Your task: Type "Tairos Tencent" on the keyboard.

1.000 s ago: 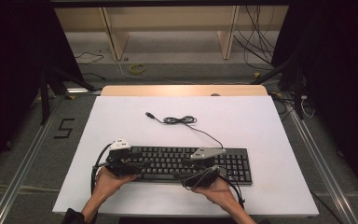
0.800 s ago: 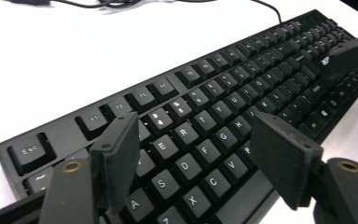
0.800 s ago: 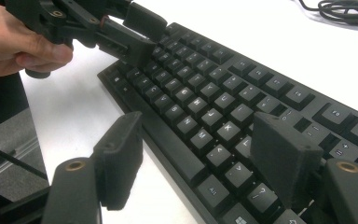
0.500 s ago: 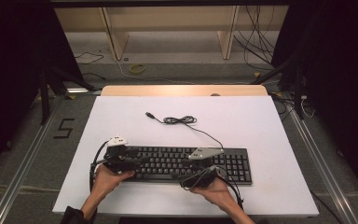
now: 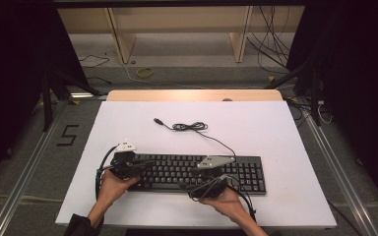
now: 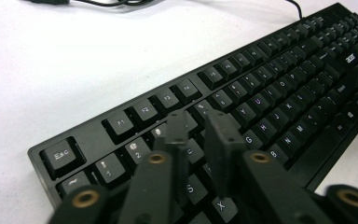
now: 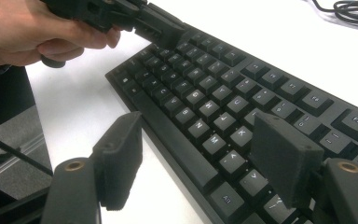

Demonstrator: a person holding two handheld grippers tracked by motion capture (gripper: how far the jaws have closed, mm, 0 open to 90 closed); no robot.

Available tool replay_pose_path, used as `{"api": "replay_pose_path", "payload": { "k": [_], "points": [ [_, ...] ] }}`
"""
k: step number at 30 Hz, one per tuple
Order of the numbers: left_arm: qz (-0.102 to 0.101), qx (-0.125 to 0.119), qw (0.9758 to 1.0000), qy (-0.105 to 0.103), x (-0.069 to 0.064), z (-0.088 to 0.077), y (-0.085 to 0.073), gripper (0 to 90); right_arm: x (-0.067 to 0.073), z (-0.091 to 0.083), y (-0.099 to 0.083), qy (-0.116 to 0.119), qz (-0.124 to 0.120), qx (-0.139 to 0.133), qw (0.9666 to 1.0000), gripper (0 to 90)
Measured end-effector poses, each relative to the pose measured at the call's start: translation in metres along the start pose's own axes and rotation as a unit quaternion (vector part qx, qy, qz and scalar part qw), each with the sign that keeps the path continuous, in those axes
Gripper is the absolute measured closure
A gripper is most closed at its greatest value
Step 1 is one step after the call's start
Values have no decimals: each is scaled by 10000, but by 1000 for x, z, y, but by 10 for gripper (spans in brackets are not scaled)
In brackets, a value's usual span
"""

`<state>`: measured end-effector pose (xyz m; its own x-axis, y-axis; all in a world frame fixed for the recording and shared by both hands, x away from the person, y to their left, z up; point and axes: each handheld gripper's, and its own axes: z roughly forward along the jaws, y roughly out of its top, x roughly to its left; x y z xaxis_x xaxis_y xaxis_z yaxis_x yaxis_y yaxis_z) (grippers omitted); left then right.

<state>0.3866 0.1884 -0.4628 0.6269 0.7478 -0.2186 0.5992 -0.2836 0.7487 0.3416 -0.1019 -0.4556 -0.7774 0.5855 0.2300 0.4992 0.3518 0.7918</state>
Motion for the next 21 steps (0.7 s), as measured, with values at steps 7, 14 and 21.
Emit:
{"api": "replay_pose_path", "payload": {
  "k": [7, 14, 21],
  "points": [
    [179, 274, 9994, 57, -5, 10, 1, 892, 0, 0, 0, 12, 9, 11, 10000, 349],
    [155, 448, 9988, 113, -3, 16, 1, 893, 0, 0, 0, 8, -4, -2, 10000, 349],
    [164, 516, 9984, 152, -4, 21, -2, 895, 1, 0, 0, 13, 0, 3, 10000, 349]
  ]
}}
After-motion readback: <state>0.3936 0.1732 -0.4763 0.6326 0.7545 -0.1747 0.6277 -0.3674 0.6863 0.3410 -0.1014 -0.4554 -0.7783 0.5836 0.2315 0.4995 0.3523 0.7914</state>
